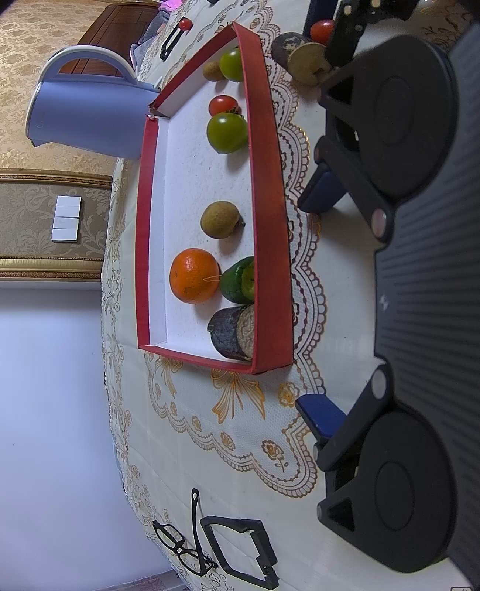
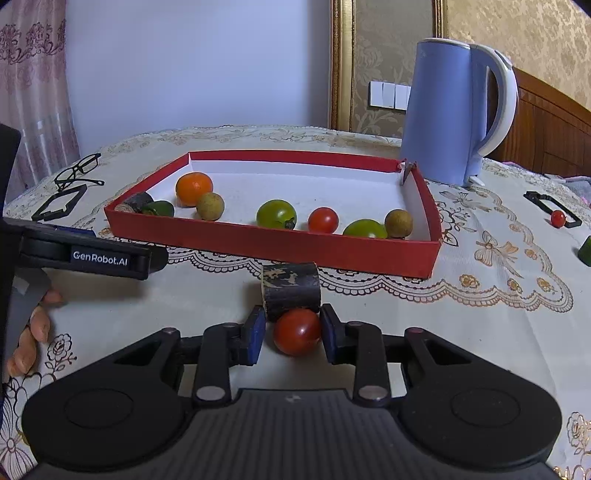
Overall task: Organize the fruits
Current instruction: 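Lift the cherry tomato over the box rim and release it inside, then reach the left gripper to the dark cylindrical piece and grasp it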
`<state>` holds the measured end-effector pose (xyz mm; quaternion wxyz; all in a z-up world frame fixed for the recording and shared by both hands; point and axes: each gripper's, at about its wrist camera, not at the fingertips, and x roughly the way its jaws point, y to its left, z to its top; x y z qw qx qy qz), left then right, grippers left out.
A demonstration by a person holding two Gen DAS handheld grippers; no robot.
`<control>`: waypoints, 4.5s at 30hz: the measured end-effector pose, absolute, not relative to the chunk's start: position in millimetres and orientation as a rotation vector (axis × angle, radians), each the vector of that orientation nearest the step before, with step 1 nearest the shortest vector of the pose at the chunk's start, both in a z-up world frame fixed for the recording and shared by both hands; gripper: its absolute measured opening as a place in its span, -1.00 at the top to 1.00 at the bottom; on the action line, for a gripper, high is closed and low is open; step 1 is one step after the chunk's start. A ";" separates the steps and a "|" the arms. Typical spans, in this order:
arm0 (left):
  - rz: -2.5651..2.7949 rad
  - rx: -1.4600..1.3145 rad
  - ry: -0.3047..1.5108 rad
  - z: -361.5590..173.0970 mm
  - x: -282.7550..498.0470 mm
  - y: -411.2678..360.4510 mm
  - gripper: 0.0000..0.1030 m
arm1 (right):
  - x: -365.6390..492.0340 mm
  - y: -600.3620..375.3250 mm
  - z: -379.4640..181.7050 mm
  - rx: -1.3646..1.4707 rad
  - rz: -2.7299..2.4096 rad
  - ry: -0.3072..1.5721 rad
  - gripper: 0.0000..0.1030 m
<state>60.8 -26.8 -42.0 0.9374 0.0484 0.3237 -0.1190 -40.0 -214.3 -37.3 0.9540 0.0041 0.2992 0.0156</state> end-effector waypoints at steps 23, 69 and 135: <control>-0.243 0.099 0.661 -41.9 60.7 -26.9 -1.00 | -62.2 -222.3 -32.0 -0.018 -0.004 0.550 0.51; -0.243 0.099 0.661 -42.0 60.9 -27.0 -1.00 | -42.7 -305.5 -31.7 0.079 -0.265 0.557 -0.05; -0.449 0.194 0.630 -43.3 7.1 -151.1 -1.00 | -35.0 -312.3 -39.2 0.130 -0.288 0.635 -0.62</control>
